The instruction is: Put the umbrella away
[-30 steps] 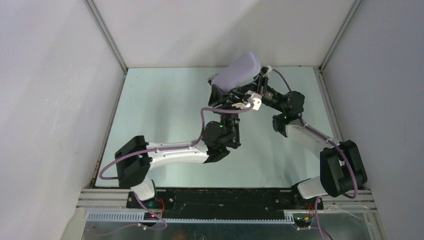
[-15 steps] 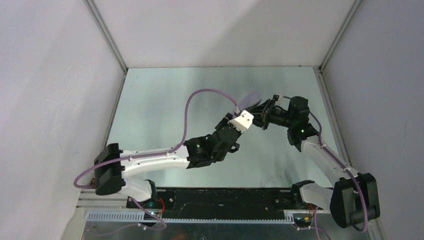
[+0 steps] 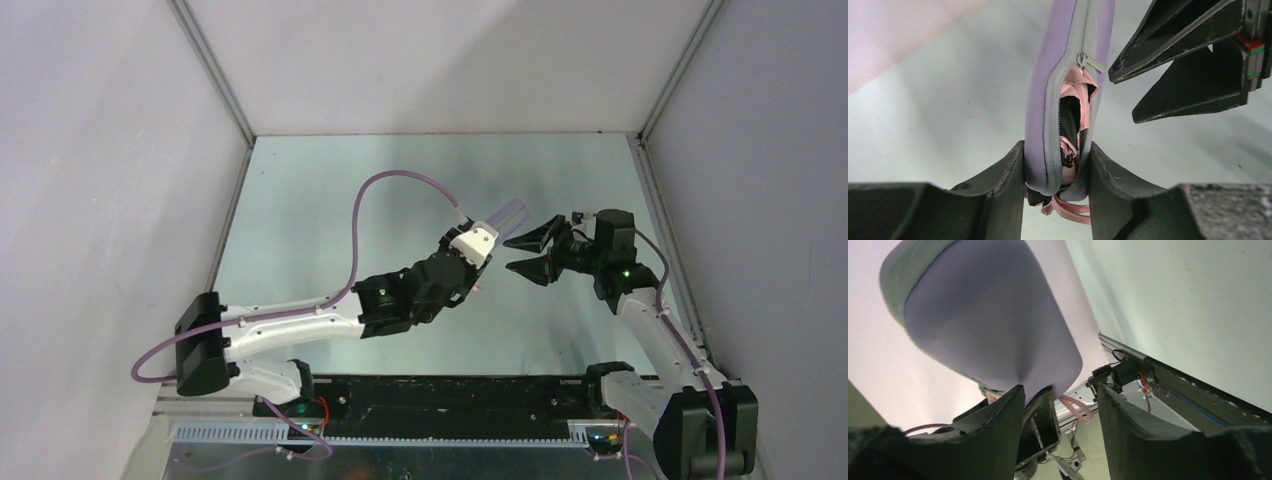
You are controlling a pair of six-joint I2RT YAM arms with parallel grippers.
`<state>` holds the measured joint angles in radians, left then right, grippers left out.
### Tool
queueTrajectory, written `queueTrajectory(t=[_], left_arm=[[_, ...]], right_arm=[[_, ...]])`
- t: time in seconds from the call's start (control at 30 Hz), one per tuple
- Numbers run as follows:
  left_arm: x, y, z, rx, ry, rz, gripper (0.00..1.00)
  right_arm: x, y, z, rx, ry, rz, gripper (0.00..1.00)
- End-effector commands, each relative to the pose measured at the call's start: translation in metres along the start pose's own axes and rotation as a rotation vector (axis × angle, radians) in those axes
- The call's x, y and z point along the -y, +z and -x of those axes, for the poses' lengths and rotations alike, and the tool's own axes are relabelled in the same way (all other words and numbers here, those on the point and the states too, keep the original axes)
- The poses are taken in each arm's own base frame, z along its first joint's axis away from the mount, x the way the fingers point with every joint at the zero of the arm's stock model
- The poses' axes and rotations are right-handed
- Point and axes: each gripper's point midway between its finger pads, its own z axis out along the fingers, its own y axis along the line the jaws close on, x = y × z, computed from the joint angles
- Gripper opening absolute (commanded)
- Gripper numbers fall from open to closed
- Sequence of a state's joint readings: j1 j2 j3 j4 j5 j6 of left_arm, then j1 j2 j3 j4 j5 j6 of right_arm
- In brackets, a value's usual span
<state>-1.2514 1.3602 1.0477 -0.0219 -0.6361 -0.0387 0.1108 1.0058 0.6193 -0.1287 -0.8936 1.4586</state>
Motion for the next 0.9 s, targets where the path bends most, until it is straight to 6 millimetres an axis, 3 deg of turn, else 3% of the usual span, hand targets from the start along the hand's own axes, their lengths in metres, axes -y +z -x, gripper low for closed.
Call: queueTrajectory(t=[0.0,0.17,0.27,0.47,0.6,0.63,0.7,0.73,0.87], left_arm=[[0.005,-0.015,0.033,0.094,-0.116,-0.094,0.00],[0.008,-0.021,0.023,0.077,-0.103,-0.161,0.00],[0.019,-0.022,0.003,0.014,-0.019,-0.252,0.00],[0.030,-0.015,-0.051,-0.114,0.074,-0.297,0.00],[0.043,-0.011,-0.067,-0.094,0.045,-0.340,0.00],[0.046,-0.010,-0.070,-0.093,0.029,-0.349,0.00],[0.052,-0.004,-0.078,-0.083,-0.011,-0.351,0.00],[0.055,-0.001,-0.091,-0.108,-0.009,-0.354,0.00],[0.073,0.007,-0.109,-0.151,-0.023,-0.406,0.00]], right_arm=[[0.000,-0.010,-0.004,0.007,-0.184,-0.055,0.58],[0.000,-0.023,-0.005,0.040,-0.527,-0.160,0.57],[0.003,-0.024,-0.013,0.043,-0.686,-0.176,0.55],[0.030,-0.020,-0.021,0.021,-0.777,-0.316,0.51],[0.054,-0.024,-0.015,0.040,-0.752,-0.480,0.52],[0.059,-0.025,-0.007,0.068,-0.739,-0.519,0.55],[0.068,-0.027,0.001,0.085,-0.681,-0.567,0.77],[0.073,-0.028,0.003,0.090,-0.628,-0.589,0.80],[0.085,-0.017,0.010,0.093,-0.429,-0.621,0.90]])
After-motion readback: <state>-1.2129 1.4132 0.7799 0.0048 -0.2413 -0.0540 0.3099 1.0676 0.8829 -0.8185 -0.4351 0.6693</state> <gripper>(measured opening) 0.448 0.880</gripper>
